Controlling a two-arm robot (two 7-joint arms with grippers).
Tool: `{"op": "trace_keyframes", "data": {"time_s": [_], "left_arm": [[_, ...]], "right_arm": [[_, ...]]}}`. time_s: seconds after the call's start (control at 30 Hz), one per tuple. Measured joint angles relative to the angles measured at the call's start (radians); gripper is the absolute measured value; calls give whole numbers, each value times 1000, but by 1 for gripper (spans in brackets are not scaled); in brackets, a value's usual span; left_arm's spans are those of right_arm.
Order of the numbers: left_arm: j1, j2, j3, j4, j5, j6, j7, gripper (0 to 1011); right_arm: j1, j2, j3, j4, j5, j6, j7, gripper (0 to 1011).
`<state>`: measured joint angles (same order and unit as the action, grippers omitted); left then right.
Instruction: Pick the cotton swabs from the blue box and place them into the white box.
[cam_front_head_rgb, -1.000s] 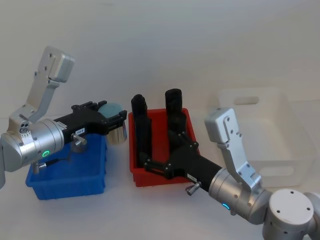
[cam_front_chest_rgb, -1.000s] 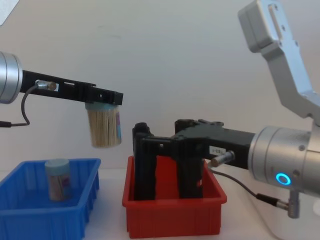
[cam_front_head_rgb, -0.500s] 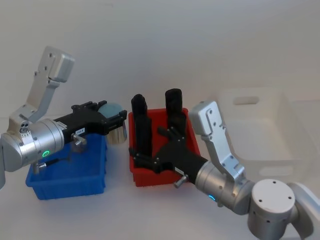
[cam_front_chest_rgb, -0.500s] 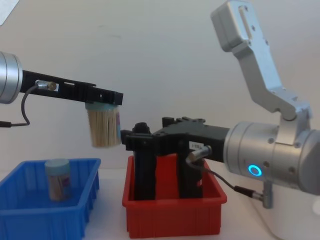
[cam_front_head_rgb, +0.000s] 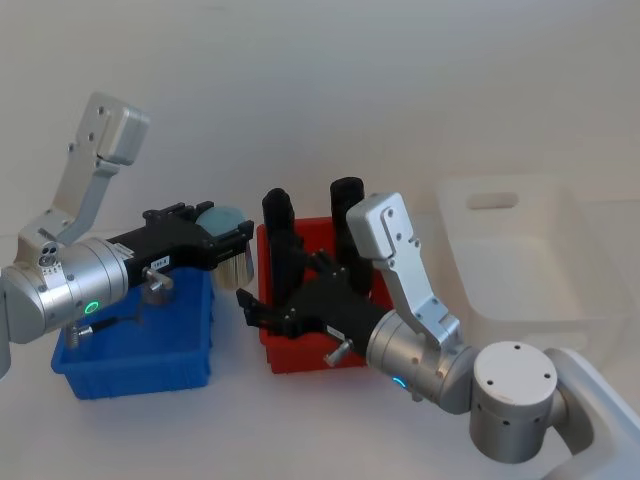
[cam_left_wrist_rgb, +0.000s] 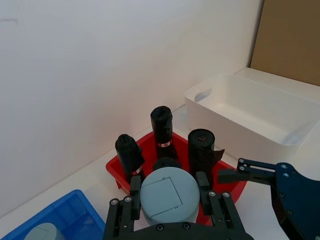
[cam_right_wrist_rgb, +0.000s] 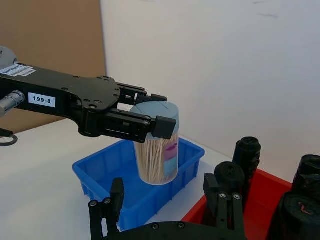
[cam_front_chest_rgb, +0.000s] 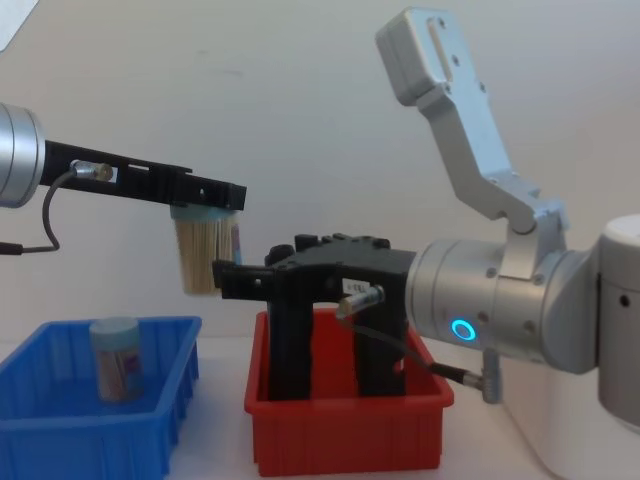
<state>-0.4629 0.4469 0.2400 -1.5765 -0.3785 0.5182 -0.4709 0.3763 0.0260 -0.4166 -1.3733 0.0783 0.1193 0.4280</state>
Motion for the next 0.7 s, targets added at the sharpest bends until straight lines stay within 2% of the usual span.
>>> {"op": "trace_keyframes", "data": {"time_s": [0.7], "left_arm": [[0,0,0,0,0,0,0,664]], "right_arm": [[72,-49,-18,125,-20,-12,4,1002]]}}
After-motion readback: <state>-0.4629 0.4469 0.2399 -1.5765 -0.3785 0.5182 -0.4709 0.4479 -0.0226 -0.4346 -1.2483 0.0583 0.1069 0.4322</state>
